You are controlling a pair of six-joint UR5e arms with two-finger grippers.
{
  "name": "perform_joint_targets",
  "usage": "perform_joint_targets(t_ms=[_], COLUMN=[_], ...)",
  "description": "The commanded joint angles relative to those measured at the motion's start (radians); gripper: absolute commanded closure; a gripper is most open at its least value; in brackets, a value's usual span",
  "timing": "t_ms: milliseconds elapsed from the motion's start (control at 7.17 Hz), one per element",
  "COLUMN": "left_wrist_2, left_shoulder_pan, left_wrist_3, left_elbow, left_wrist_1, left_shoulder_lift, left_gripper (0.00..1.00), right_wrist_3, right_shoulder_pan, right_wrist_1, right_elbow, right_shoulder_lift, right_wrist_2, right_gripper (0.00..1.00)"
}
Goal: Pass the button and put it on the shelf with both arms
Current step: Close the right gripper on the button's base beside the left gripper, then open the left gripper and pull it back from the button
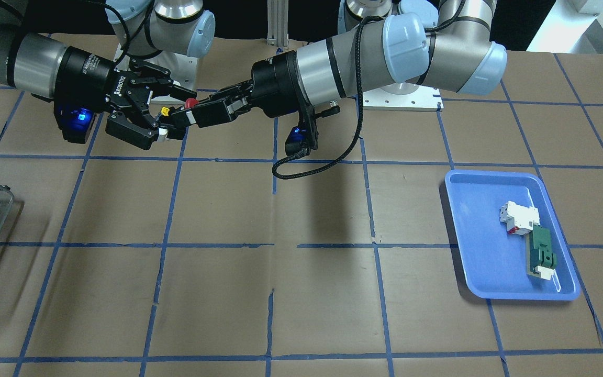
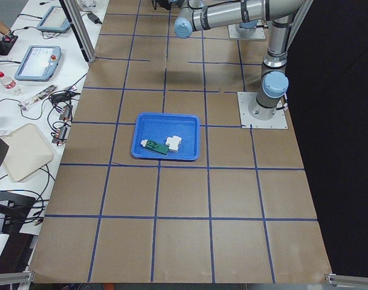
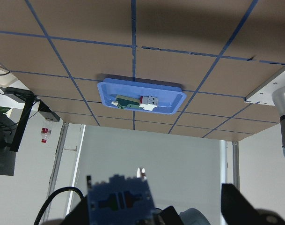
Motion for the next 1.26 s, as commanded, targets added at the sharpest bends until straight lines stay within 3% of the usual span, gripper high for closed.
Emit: perform_joint_targets(t_ms=[0,698,977,1116], left_wrist_2=[-0.002,0.007,0.007,0.007], left_shoulder_pan=[0.001,-0.001,0.002,0.002], left_wrist_3=[0.000,-0.002,-0.012,-0.014], left_elbow=[-0.005,-0.108,-0.101,-0.102], left_wrist_1=[0.000,0.055,0.060,0.060], left_shoulder_lift=[0.005,0.067,0.065,0.064], left_gripper=[0.94,0.95,0.93,0.39], right_wrist_3=[0.000,0.001,0.001,0.003], right_shoulder_pan=[0.003,0.000,0.000,0.000], right_wrist_1=[0.000,0.002,0.002,0.002], right_elbow=[0.000,-0.003,-0.005,-0.003], right_shoulder_lift=[0.000,-0.001,0.000,0.000], right_wrist_2=[0.000,0.000,0.000,0.000], right_gripper=[0.74,0.84,0.85,0.86])
